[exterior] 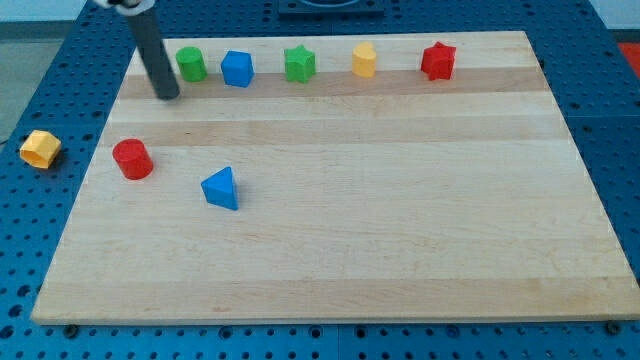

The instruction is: Move the red circle towards center left

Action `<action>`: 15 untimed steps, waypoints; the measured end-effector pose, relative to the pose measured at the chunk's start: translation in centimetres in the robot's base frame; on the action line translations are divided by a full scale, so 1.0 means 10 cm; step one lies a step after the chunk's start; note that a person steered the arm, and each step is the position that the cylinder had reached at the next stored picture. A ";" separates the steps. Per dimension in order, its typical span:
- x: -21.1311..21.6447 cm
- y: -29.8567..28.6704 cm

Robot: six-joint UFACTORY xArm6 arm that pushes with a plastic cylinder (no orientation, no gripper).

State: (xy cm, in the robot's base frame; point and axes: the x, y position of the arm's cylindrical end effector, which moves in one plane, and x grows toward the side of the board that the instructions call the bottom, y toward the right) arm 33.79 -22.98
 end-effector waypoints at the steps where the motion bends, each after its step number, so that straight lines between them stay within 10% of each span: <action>1: 0.73 0.12; 3: 1.68 -0.04; 5: 1.19 -0.37; 8: 0.67 1.19; 10: 0.00 0.52; 15: -0.41 1.01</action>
State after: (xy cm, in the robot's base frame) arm 29.70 -12.91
